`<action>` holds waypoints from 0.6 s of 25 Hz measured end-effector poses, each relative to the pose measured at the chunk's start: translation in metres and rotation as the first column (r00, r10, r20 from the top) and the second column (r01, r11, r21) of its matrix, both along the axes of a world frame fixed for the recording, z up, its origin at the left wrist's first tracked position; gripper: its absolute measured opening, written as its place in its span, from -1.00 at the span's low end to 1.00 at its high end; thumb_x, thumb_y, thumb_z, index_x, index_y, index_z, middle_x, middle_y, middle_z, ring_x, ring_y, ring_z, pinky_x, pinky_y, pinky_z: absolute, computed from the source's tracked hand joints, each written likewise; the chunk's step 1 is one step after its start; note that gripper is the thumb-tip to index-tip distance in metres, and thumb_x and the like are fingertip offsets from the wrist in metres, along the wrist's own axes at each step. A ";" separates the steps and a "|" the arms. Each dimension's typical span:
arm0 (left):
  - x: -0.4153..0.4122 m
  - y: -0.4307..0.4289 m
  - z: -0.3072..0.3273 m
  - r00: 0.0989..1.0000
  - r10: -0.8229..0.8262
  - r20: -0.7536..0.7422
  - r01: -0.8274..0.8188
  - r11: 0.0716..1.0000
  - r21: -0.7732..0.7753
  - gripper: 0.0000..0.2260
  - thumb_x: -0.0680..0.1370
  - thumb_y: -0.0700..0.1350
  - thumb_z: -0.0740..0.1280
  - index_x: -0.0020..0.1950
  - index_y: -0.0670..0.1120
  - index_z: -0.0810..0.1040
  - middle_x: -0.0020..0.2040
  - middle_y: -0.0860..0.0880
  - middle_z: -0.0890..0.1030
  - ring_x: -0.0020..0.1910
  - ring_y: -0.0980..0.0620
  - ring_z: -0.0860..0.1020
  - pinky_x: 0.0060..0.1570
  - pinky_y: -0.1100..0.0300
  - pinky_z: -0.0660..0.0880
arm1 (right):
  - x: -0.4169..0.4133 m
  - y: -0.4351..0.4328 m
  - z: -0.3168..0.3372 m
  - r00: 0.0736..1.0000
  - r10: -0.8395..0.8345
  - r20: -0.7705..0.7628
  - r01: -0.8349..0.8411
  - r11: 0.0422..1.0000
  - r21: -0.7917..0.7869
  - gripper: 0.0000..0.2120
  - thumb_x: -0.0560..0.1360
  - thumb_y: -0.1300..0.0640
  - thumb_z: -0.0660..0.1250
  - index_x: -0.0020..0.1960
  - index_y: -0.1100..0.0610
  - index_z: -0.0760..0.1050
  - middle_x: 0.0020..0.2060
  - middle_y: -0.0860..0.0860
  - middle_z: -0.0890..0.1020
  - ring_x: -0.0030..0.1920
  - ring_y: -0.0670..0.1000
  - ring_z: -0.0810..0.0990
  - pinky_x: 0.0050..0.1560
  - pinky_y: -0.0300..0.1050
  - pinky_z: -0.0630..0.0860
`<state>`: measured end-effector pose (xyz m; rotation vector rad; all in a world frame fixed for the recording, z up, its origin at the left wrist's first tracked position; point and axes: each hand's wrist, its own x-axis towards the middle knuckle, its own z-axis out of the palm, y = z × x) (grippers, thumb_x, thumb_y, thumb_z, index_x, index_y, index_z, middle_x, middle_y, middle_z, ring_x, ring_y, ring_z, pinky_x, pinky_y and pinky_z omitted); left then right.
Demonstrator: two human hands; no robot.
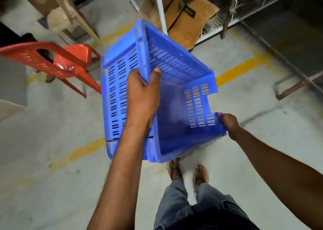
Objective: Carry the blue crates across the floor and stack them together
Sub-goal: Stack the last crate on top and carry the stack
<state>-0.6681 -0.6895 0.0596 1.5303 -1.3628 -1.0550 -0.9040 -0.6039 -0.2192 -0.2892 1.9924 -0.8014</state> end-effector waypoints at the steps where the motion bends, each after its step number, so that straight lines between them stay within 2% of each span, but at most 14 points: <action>1: 0.010 0.010 0.008 0.999 0.035 -0.023 -0.035 0.999 -0.002 -0.72 0.59 -0.05 0.38 -0.17 0.01 0.28 -0.35 -0.11 0.26 -0.49 0.01 0.32 -0.49 0.03 0.42 | 0.002 -0.003 0.009 0.999 0.014 0.031 -0.014 1.000 -0.027 -0.71 0.58 0.14 0.33 0.14 0.36 0.60 0.05 0.25 0.64 -0.02 0.07 0.54 0.13 0.06 0.50; 3: 0.037 0.026 0.025 0.996 0.078 -0.039 -0.079 0.997 -0.010 -0.79 0.61 -0.08 0.37 -0.07 -0.09 0.35 -0.35 -0.14 0.25 -0.60 0.08 0.26 -0.58 0.24 0.34 | 0.010 -0.008 0.029 0.992 0.052 0.113 -0.046 0.998 -0.053 -0.71 0.55 0.15 0.37 0.16 0.35 0.60 0.07 0.25 0.64 0.04 0.14 0.60 0.23 0.10 0.52; 5: 0.071 0.036 0.036 0.992 0.116 -0.052 -0.116 0.993 -0.004 -0.81 0.63 -0.10 0.35 0.00 -0.15 0.36 -0.37 -0.14 0.24 -0.62 0.11 0.23 -0.58 0.30 0.30 | 0.021 -0.016 0.047 0.986 0.098 0.133 -0.089 0.993 -0.072 -0.68 0.54 0.13 0.40 0.16 0.36 0.57 0.07 0.28 0.64 0.04 0.18 0.62 0.19 0.12 0.55; 7: 0.109 0.044 0.040 0.983 0.173 -0.063 -0.173 0.985 0.003 -0.83 0.63 -0.12 0.34 -0.03 -0.13 0.36 -0.40 -0.10 0.25 -0.63 0.14 0.24 -0.60 0.36 0.28 | 0.035 -0.026 0.066 0.977 0.194 0.088 -0.185 0.977 -0.108 -0.78 0.53 0.14 0.41 0.07 0.27 0.55 0.01 0.25 0.64 -0.05 0.12 0.59 0.04 0.05 0.52; 10: 0.175 0.061 0.028 0.958 0.283 -0.047 -0.282 0.959 0.024 -0.77 0.63 -0.14 0.32 -0.18 -0.06 0.36 -0.46 -0.03 0.30 -0.65 0.15 0.24 -0.62 0.38 0.24 | 0.062 -0.036 0.087 0.932 0.360 0.040 -0.351 0.925 -0.144 -0.89 0.49 0.22 0.41 -0.02 0.18 0.51 -0.06 0.21 0.60 -0.08 0.10 0.56 0.04 0.08 0.53; 12: 0.228 0.076 0.010 0.938 0.345 0.025 -0.346 0.936 0.067 -0.74 0.64 -0.16 0.30 -0.25 -0.09 0.38 -0.51 -0.02 0.34 -0.68 0.15 0.26 -0.64 0.37 0.23 | 0.082 -0.043 0.099 0.841 0.536 -0.068 -0.540 0.837 -0.082 -0.89 0.48 0.20 0.45 -0.09 0.18 0.53 -0.09 0.18 0.58 -0.08 0.06 0.53 0.00 0.02 0.50; 14: 0.286 0.100 -0.012 0.910 0.404 0.095 -0.414 0.900 0.134 -0.73 0.61 -0.22 0.29 -0.29 -0.12 0.39 -0.52 -0.05 0.34 -0.67 0.13 0.26 -0.60 0.31 0.26 | 0.108 -0.052 0.113 0.638 0.735 -0.232 -0.742 0.667 0.073 -0.84 0.47 0.16 0.48 -0.16 0.17 0.51 -0.10 0.13 0.53 -0.07 0.00 0.47 -0.09 -0.13 0.37; 15: 0.313 0.115 -0.024 0.893 0.433 0.120 -0.448 0.876 0.176 -0.74 0.58 -0.24 0.28 -0.31 -0.13 0.39 -0.55 -0.02 0.34 -0.65 0.10 0.26 -0.57 0.28 0.26 | 0.122 -0.057 0.122 0.559 0.781 -0.280 -0.784 0.607 0.129 -0.83 0.46 0.14 0.49 -0.15 0.17 0.51 -0.10 0.12 0.53 -0.07 0.00 0.46 -0.10 -0.16 0.35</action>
